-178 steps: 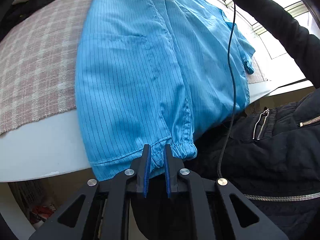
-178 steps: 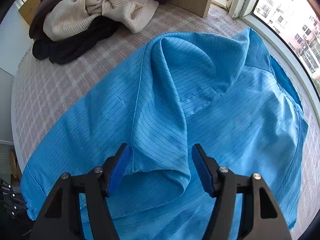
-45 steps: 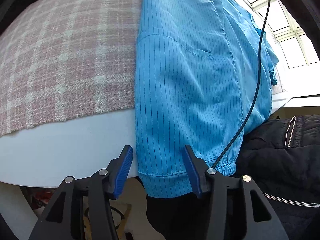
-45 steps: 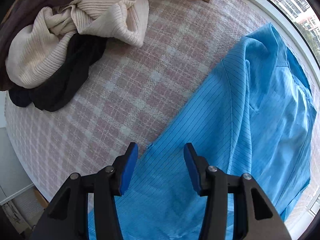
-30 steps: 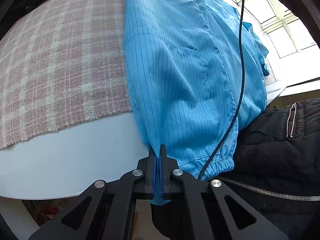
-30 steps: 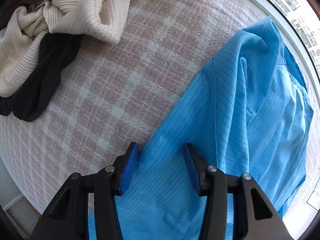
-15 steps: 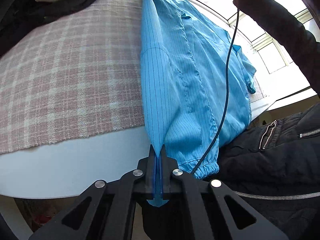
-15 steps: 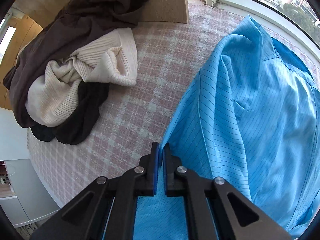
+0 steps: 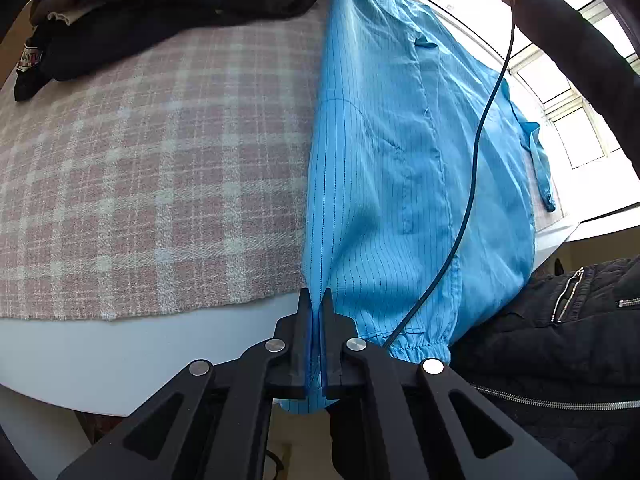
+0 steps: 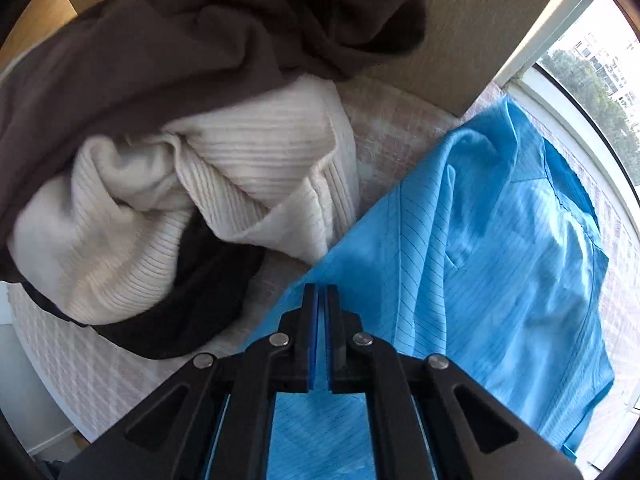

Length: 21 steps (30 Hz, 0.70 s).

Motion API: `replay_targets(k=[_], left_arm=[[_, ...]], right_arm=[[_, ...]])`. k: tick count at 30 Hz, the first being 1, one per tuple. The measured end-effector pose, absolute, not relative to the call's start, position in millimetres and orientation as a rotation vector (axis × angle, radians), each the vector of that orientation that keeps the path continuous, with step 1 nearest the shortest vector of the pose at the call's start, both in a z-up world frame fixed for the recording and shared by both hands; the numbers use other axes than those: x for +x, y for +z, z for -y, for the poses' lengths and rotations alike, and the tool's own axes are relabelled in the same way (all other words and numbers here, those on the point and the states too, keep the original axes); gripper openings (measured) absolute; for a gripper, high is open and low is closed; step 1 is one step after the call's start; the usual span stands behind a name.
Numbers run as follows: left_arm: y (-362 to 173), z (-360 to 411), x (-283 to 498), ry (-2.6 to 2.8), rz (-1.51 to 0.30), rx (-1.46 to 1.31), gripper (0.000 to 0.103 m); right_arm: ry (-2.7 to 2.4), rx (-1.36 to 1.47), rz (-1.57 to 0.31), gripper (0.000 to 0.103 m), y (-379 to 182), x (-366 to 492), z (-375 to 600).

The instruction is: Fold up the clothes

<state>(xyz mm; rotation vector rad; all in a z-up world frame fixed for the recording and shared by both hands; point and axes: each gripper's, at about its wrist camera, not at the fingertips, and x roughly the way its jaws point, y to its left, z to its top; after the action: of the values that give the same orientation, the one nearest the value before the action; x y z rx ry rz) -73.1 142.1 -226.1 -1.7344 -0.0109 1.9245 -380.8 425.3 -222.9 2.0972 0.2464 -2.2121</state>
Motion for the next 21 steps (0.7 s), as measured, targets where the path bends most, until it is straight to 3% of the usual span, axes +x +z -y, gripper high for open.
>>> replay_targets(k=[4, 6, 8, 9, 14, 21], left_arm=[[-217.3, -145.6, -71.0, 1.909, -0.037, -1.685, 0.009], [-211.3, -148.8, -68.9, 1.901, -0.063, -1.652, 0.008], [-205.3, -151.9, -66.7, 1.891, -0.088, -1.619, 0.007], [-202.3, -153.5, -65.7, 1.887, -0.101, -1.602, 0.007], [-187.2, -161.4, -60.4, 1.861, -0.164, -1.520, 0.008], [-235.1, -156.1, -51.3, 1.817, -0.245, -1.639, 0.005]], right_arm=[[-2.251, 2.040, -0.260, 0.004, -209.4, -362.3, -444.7], [-2.332, 1.934, -0.224, 0.011, -179.4, -346.0, -460.5], [-2.359, 1.816, -0.116, 0.029, -154.8, -320.4, -476.0], [-2.334, 1.775, -0.087, 0.033, -150.5, -304.1, -480.1], [-2.144, 1.902, -0.296, 0.033, -202.6, -247.9, -463.0], [-2.183, 1.927, -0.284, 0.032, -227.6, -240.4, -472.3]])
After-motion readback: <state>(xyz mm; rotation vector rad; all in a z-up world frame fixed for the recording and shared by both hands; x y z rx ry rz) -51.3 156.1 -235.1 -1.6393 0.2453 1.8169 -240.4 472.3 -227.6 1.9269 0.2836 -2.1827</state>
